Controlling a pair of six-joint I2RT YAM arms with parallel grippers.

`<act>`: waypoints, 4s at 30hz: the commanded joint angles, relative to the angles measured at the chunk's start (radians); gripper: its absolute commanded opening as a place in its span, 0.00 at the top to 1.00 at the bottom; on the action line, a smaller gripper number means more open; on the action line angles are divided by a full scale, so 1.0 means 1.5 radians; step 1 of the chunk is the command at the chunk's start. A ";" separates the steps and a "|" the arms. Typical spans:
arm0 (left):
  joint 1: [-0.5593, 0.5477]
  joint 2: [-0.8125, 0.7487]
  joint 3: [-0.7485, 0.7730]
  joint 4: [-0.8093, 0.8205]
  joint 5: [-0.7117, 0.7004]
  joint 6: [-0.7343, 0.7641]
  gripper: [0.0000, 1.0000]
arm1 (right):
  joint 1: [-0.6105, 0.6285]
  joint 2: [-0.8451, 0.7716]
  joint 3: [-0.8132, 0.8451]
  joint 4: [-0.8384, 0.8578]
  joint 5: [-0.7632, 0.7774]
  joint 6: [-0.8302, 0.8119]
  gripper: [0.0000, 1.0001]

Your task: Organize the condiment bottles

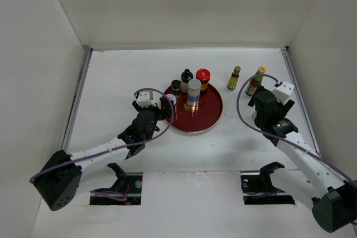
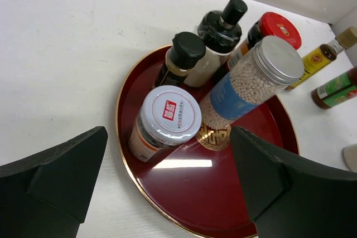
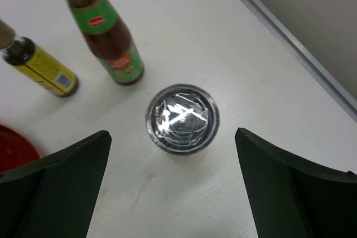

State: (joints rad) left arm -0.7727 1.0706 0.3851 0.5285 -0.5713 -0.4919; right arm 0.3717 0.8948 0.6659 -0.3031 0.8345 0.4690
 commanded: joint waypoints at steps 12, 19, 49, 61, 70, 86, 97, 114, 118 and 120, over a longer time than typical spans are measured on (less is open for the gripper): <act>-0.004 0.005 -0.012 0.058 0.039 -0.020 0.06 | -0.084 0.079 -0.025 0.078 -0.068 0.019 0.00; -0.004 0.034 -0.011 0.072 0.039 -0.023 0.07 | -0.152 0.093 -0.048 0.196 -0.174 -0.009 0.18; 0.056 -0.016 -0.054 0.077 0.003 -0.043 0.07 | 0.352 0.223 0.141 0.318 -0.128 0.075 0.41; 0.053 -0.004 -0.051 0.081 0.007 -0.043 0.07 | 0.416 0.453 0.245 0.381 -0.108 0.027 0.29; 0.053 -0.014 -0.053 0.082 0.004 -0.043 0.07 | 0.428 0.306 0.193 0.316 -0.059 0.000 0.04; 0.050 -0.006 -0.052 0.082 0.008 -0.045 0.07 | -0.073 0.246 0.235 0.191 -0.175 -0.117 0.02; 0.055 0.006 -0.051 0.082 0.008 -0.045 0.07 | -0.137 0.400 0.300 0.211 -0.174 -0.147 0.10; 0.048 0.005 -0.051 0.090 0.009 -0.045 0.07 | -0.134 0.302 0.218 0.290 -0.087 -0.153 0.69; 0.044 0.000 -0.052 0.090 0.009 -0.045 0.07 | -0.091 0.198 0.170 0.284 -0.066 -0.158 0.70; 0.044 -0.002 -0.052 0.091 0.008 -0.045 0.07 | -0.062 0.156 0.150 0.274 -0.058 -0.159 0.70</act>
State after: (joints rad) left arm -0.6991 1.0916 0.3096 0.6071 -0.5571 -0.5507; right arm 0.2207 1.2465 0.8810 -0.0196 0.6811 0.2367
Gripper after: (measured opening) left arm 0.935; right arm 0.458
